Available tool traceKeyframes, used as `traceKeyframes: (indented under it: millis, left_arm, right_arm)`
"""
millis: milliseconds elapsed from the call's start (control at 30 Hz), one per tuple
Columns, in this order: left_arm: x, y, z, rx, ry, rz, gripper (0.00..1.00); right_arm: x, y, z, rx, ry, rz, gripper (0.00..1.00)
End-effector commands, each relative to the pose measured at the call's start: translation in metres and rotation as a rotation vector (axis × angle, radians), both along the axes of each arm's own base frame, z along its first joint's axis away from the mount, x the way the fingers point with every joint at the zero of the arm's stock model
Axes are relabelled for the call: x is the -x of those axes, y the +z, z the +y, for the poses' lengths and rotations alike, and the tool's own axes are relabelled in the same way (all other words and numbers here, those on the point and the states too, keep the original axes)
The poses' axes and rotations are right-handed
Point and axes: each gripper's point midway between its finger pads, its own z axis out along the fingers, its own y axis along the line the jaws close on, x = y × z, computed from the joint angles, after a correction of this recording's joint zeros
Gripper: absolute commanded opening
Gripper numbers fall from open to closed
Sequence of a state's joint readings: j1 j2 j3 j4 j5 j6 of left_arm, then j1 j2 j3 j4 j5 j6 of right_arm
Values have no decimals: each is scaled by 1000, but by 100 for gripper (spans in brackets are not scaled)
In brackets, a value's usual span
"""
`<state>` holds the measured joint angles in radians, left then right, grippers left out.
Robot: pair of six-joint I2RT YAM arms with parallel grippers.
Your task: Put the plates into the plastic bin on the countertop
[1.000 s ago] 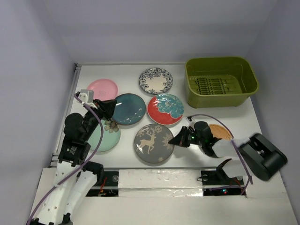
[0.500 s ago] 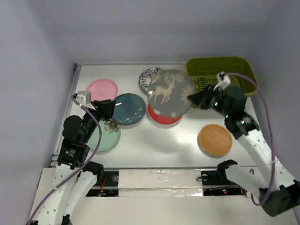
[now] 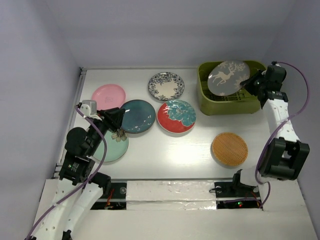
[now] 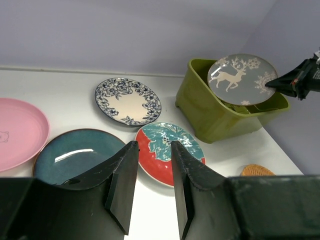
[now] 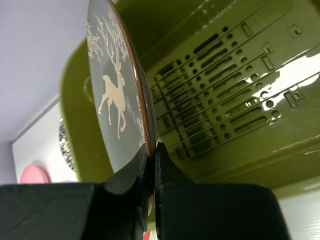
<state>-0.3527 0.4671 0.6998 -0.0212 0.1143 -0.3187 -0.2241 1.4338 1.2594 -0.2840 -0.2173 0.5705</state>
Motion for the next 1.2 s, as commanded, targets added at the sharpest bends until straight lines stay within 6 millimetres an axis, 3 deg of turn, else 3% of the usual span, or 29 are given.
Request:
traceKeyframes:
  millis: [0, 67, 100, 200, 333, 567, 667, 700, 800, 933, 1000, 1067, 1100, 1133, 1167]
  left_arm:
    - [4, 9, 0, 17, -1, -35, 30]
    - [4, 10, 0, 20, 2, -37, 30]
    - [5, 11, 1, 21, 2, -41, 30]
    - [6, 12, -1, 21, -4, -44, 30]
    - [7, 13, 0, 24, -3, -47, 30]
    - [10, 15, -2, 27, -12, -54, 31]
    - [10, 15, -1, 29, -9, -56, 31]
    - [10, 15, -1, 28, -8, -55, 31]
    - [9, 15, -1, 27, -11, -54, 31]
    - [10, 15, -1, 28, -11, -56, 31]
    - [10, 16, -1, 29, -8, -58, 31]
    - [10, 15, 0, 28, -6, -57, 31]
    - [9, 15, -1, 27, -6, -55, 31]
    - [9, 15, -1, 26, -6, -54, 31]
    - [8, 14, -1, 25, -6, -51, 31]
  right_arm:
    - [-24, 81, -4, 29, 10, -221, 0]
    - [-31, 73, -15, 45, -16, -192, 0]
    - [-37, 53, -19, 43, -25, -135, 0]
    - [-50, 22, -24, 55, -12, -39, 0]
    - [-59, -8, -32, 79, -18, 41, 0]
    - [-59, -48, -54, 153, -81, 178, 2]
    - [-52, -61, -67, 205, -129, 238, 21]
    - [-50, -64, -72, 224, -152, 252, 34]
    - [-47, -72, -85, 274, -197, 288, 56]
    - [-46, -89, -90, 295, -204, 339, 65]
    - [-48, -86, -91, 293, -210, 321, 66]
    - [-43, -65, -88, 288, -222, 256, 67]
    - [-47, -46, -84, 279, -214, 184, 69]
    - [-41, -13, -73, 275, -203, 84, 71]
    - [-35, 2, -66, 276, -196, 50, 71]
